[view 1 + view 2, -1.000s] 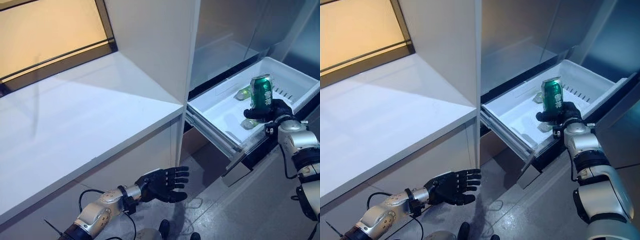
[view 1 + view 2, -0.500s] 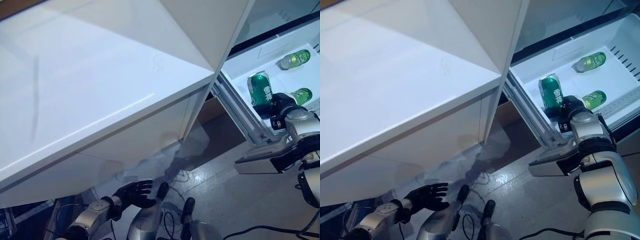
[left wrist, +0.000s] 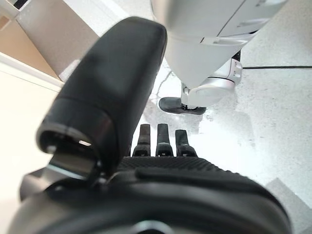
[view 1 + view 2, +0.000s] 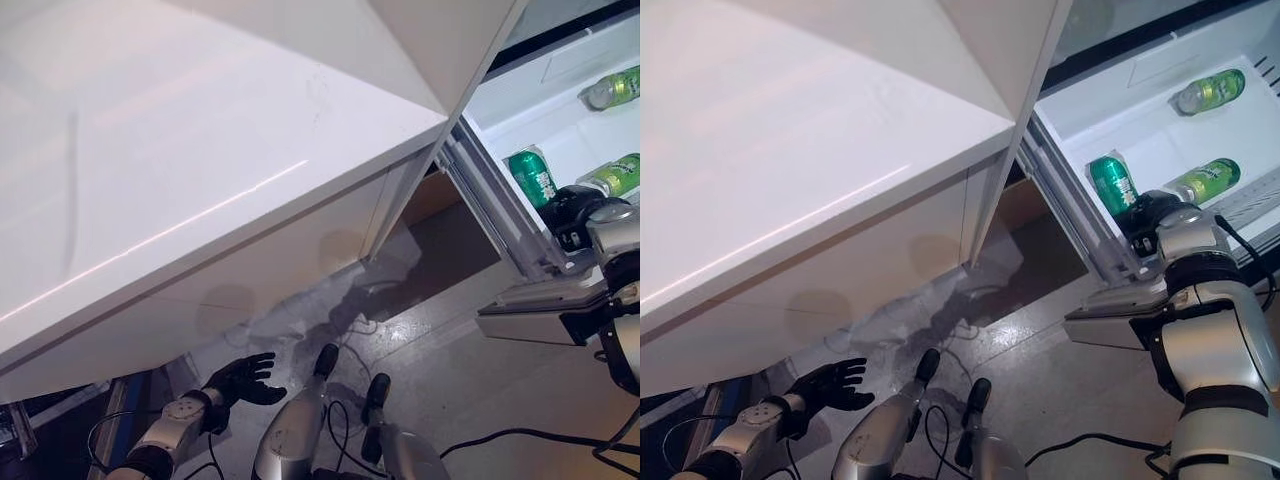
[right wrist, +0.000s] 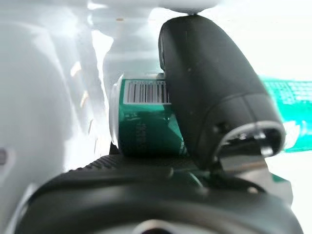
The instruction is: Put drinks into fridge and close the fridge
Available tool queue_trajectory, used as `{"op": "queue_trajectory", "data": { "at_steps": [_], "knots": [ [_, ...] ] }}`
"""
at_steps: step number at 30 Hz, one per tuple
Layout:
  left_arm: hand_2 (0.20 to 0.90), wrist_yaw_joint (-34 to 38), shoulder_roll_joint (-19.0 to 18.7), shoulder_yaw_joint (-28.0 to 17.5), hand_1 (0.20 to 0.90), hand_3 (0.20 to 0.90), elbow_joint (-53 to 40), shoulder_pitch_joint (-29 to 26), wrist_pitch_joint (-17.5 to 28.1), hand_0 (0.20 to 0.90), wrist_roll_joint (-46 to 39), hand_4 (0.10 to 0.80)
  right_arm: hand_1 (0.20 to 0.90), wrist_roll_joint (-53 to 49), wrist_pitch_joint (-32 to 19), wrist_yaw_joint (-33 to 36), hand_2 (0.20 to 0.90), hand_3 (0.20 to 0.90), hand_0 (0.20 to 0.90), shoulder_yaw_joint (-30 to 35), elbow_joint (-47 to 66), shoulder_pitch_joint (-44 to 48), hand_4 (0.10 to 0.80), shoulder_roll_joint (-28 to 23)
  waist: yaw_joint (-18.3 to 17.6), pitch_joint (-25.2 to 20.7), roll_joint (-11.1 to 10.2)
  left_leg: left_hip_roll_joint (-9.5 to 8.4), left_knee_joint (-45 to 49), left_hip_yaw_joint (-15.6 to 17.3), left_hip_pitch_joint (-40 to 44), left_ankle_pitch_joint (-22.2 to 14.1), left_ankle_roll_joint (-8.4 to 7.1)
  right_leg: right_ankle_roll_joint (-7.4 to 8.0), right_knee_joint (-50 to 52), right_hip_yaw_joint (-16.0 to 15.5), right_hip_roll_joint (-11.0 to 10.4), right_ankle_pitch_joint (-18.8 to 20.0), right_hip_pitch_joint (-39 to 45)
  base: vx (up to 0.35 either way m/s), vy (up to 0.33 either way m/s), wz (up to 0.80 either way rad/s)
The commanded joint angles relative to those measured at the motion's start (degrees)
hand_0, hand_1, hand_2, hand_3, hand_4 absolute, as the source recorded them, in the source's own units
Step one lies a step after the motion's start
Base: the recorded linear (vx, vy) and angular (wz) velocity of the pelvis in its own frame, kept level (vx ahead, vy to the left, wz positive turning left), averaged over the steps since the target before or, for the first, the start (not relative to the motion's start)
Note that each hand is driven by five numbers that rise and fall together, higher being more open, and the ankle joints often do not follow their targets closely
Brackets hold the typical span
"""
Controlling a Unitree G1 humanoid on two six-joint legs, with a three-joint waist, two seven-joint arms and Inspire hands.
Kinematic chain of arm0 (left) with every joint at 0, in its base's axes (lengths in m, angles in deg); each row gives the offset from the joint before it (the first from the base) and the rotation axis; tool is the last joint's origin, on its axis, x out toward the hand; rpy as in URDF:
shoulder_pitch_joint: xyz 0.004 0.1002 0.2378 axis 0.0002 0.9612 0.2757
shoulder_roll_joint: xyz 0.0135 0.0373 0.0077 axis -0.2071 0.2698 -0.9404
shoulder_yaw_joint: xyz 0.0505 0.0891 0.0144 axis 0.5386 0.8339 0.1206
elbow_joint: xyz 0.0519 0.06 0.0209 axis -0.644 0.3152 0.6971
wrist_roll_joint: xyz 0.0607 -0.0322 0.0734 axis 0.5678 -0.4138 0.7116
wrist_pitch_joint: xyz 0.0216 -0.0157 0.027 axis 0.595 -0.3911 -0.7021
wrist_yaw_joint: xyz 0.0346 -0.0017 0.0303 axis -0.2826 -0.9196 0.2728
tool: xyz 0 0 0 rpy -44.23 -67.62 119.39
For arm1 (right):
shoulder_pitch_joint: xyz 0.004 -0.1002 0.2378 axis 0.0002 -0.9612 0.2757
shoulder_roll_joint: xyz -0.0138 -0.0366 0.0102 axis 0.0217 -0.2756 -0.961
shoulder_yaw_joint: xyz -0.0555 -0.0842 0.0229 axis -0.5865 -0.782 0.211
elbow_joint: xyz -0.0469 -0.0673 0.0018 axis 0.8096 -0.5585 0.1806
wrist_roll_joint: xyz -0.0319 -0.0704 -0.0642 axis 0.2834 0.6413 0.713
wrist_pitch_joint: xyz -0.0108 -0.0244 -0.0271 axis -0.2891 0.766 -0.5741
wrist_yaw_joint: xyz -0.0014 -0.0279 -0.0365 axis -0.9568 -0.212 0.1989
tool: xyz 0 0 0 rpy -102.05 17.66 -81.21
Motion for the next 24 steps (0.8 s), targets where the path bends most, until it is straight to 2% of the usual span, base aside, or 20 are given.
{"op": "queue_trajectory", "data": {
  "at_steps": [1, 6, 9, 14, 16, 19, 24],
  "knots": [
    [0.900, -0.8, 0.9, -2.1, 0.900, 0.900, 0.5, 2.1, -0.2, 0.900, 3.2, 0.800, 0.900, -0.8, -1.1, 1.3, 0.900, 0.900, 0.900, -5.8, 5.2, 5.9, 0.800, -6.7, 0.4, -1.8, 0.8, -0.65, 7.4, 2.7, -2.9, -5.3, -0.21, -1.24, 9.7, -0.9, 0.9, -0.8, -6.8, -0.021, 0.009, -0.04],
    [0.900, -0.2, 0.9, -3.6, 0.900, 0.900, 0.9, 3.0, -1.3, 0.900, 4.3, 0.800, 0.900, -8.7, -3.9, 6.1, 0.900, 0.900, 0.900, -3.6, 12.8, 5.4, 0.800, -8.4, -0.7, -2.9, -0.2, -0.04, 6.6, 3.7, -1.2, -5.7, -0.39, -0.89, 9.3, -0.2, 1.0, -0.8, -5.7, -0.006, 0.002, -0.03],
    [0.900, -0.6, 1.2, -5.1, 0.900, 0.900, 2.1, 4.2, -1.2, 0.900, 6.5, 0.800, 0.900, -15.3, -8.8, 10.4, 0.900, 0.900, 0.900, -0.7, 20.0, 3.3, 0.800, -10.8, -1.8, -4.1, -1.2, 0.22, 5.7, 4.6, 0.7, -6.1, -0.35, -0.60, 8.7, 0.5, 1.1, -0.7, -4.4, 0.004, -0.005, -0.05],
    [0.900, -0.6, 3.1, -7.1, 0.900, 0.900, 4.9, 6.3, -0.4, 0.900, 9.0, 0.800, 0.900, -21.5, -16.1, 18.3, 0.900, 0.900, 0.900, 10.6, 31.1, -4.8, 0.800, -12.8, -4.3, -6.9, -2.2, 0.36, 5.5, 5.9, 2.8, -7.1, -0.15, -0.11, 8.5, 2.1, 1.2, -0.9, -3.1, 0.030, 0.015, -0.16],
    [0.900, -0.5, 4.4, -8.0, 0.900, 0.900, 6.6, 6.9, -0.3, 0.900, 10.3, 0.800, 0.900, -22.7, -18.5, 21.8, 0.900, 0.900, 0.900, 17.8, 35.7, -11.8, 0.800, -12.4, -5.9, -8.7, -2.6, 0.41, 5.3, 6.8, 4.2, -7.8, 0.02, 0.17, 8.3, 3.4, 1.3, -1.1, -2.3, 0.048, 0.018, -0.20],
    [0.900, -0.3, 5.7, -8.7, 0.900, 0.900, 8.0, 7.4, -0.3, 0.900, 11.4, 0.800, 0.900, -24.0, -20.7, 24.6, 0.900, 0.900, 0.900, 24.5, 38.5, -19.8, 0.800, -10.7, -7.5, -10.7, -2.8, 0.52, 4.8, 7.7, 5.6, -8.3, 0.23, 0.43, 8.1, 4.7, 1.4, -1.1, -1.5, 0.037, 0.015, -0.21],
    [0.900, 0.4, 7.9, -8.7, 0.900, 0.900, 10.0, 7.5, -0.9, 0.900, 12.3, 0.800, 0.900, -28.5, -25.5, 28.8, 0.900, 0.900, 0.900, 33.4, 42.0, -31.9, 0.800, -4.2, -9.9, -13.6, -2.6, 0.97, 3.9, 9.9, 8.3, -9.3, 0.43, 1.11, 7.4, 6.7, 1.3, -1.1, -0.1, 0.057, 0.004, -0.35]
  ]
}}
